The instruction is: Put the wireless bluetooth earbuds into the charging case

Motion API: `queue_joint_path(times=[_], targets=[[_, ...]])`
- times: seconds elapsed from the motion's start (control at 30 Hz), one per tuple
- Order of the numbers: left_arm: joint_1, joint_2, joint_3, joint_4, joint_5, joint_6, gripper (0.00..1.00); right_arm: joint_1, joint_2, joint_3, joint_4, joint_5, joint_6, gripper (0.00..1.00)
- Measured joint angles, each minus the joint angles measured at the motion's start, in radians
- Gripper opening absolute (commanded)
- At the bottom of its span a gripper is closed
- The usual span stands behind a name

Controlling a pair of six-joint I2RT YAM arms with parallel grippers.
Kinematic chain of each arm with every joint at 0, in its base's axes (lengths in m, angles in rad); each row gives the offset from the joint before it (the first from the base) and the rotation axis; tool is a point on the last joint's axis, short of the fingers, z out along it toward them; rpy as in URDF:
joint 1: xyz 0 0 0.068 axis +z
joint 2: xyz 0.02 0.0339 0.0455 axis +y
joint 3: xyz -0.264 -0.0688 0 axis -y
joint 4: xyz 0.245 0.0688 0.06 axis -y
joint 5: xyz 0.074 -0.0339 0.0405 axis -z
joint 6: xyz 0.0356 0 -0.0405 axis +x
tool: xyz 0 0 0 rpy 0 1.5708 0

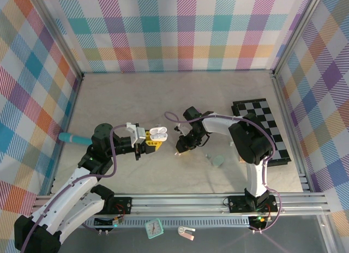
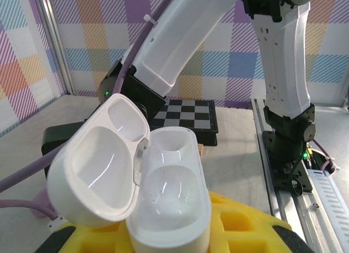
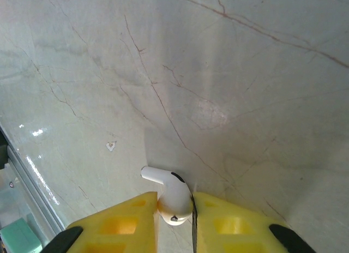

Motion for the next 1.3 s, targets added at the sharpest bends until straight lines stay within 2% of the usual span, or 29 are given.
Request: queue_joint_path(times=[0.23,0.63,1.1,1.3], targets=[[0.0,0.019,0.0,-0.002,-0.023,0.0,0.06,0.0,-0.06,0.0,-0.006,0.074,0.007,0.19],[0.0,0.079,0.0,0.002,-0.083,-0.008,0.05,-0.022,-0.24,0.0,-0.006,0.272,-0.006,0.19],[-0.003,0.214,-0.031,0.125,-0.147,-0.068,0.05,-0.031,-0.459,0.019,-0.013,0.447,-0.159,0.17],[-0.01,0.285,-0.031,0.16,-0.154,-0.079,0.05,0.02,-0.521,0.061,-0.013,0.512,-0.235,0.17]])
